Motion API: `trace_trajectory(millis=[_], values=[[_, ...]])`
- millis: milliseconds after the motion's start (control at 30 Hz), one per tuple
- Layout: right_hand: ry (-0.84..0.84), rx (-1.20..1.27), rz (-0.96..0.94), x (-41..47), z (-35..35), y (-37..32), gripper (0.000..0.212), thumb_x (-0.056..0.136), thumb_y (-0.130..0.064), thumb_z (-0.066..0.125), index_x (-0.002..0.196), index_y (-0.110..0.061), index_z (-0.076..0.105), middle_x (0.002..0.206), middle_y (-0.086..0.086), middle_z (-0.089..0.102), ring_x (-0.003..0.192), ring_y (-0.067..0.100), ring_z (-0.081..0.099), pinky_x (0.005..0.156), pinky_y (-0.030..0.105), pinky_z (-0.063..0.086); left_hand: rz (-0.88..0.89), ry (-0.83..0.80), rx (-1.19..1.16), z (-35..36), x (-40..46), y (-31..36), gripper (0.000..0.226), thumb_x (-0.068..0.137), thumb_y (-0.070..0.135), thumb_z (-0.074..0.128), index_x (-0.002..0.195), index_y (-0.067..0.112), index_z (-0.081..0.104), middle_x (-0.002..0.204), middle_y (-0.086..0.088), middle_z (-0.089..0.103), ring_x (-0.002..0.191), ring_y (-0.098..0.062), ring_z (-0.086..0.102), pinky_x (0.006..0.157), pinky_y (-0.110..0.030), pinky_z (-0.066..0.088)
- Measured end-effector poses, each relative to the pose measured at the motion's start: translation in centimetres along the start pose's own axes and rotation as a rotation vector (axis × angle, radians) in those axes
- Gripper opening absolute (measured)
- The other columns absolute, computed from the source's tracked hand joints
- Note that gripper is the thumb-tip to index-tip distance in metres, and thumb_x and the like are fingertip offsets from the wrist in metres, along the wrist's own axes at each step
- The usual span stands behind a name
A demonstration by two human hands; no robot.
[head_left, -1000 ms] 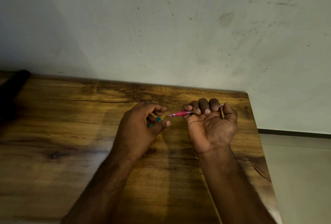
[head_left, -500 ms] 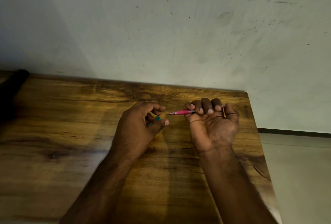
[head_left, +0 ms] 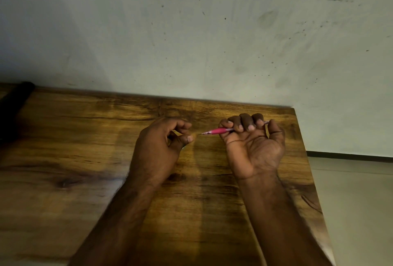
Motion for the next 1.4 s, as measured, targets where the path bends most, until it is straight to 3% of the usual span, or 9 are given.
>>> trace_trajectory(millis=[700, 1400], values=[[-0.020, 0.011, 0.006, -0.02, 0.20, 0.09, 0.046, 0.100, -0.043, 0.028, 0.067, -0.016, 0.045, 0.061, 0.001, 0.035, 0.059, 0.018, 0.035, 0.069, 0.036, 0.036, -0.014, 0.006, -0.029, -0.03, 0.01, -0.11, 0.026, 0.082, 0.022, 0.081, 0.103, 0.035, 0.073, 0.098, 0.023, 0.070, 0.090, 0.014, 0.058, 0.067, -0.014, 0.044], [-0.002, 0.008, -0.014, 0.14, -0.10, -0.07, 0.043, 0.099, -0.038, 0.028, 0.065, -0.016, 0.044, 0.060, 0.001, 0.033, 0.058, 0.018, 0.033, 0.068, 0.035, 0.035, -0.011, -0.010, 0.001, 0.09, 0.05, -0.20, 0.025, 0.083, 0.022, 0.080, 0.105, 0.033, 0.074, 0.101, 0.021, 0.071, 0.091, 0.013, 0.059, 0.066, -0.007, 0.041]])
Point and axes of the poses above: each hand's wrist, its own x-axis towards the middle knuckle, its own z-axis out of the palm, y = z × x, the point moved 9 cm from there along x, towards the middle knuckle
